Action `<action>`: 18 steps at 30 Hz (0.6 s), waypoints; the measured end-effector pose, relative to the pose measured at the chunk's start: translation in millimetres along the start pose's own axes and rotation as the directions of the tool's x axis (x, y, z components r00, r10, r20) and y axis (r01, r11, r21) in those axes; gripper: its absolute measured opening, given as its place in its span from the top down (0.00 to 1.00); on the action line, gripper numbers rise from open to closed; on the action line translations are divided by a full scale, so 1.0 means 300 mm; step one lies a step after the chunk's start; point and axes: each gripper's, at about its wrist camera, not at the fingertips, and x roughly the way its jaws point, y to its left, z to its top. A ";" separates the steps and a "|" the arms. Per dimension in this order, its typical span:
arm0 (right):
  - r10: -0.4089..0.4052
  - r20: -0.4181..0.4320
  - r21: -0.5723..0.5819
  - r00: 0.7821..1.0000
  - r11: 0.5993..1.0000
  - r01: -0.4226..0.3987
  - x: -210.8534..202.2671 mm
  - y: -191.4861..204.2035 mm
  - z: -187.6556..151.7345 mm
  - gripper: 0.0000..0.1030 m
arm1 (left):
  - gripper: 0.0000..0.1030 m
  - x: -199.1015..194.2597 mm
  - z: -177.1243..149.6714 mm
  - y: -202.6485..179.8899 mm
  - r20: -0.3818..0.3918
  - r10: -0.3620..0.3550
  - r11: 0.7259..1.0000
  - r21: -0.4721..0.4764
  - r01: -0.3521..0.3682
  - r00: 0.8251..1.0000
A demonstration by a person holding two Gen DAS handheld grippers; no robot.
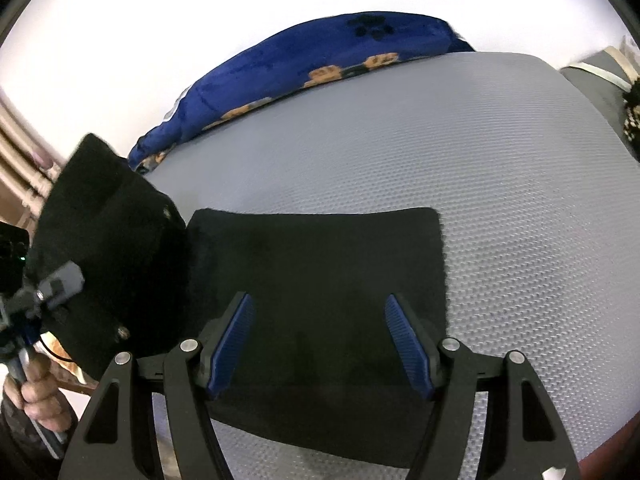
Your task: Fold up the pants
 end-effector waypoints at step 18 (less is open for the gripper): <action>0.050 -0.014 0.116 0.999 0.992 -0.048 0.004 -0.156 -0.025 0.35 | 0.69 0.388 -0.124 -0.127 -0.217 0.235 0.963 0.182 -0.197 0.947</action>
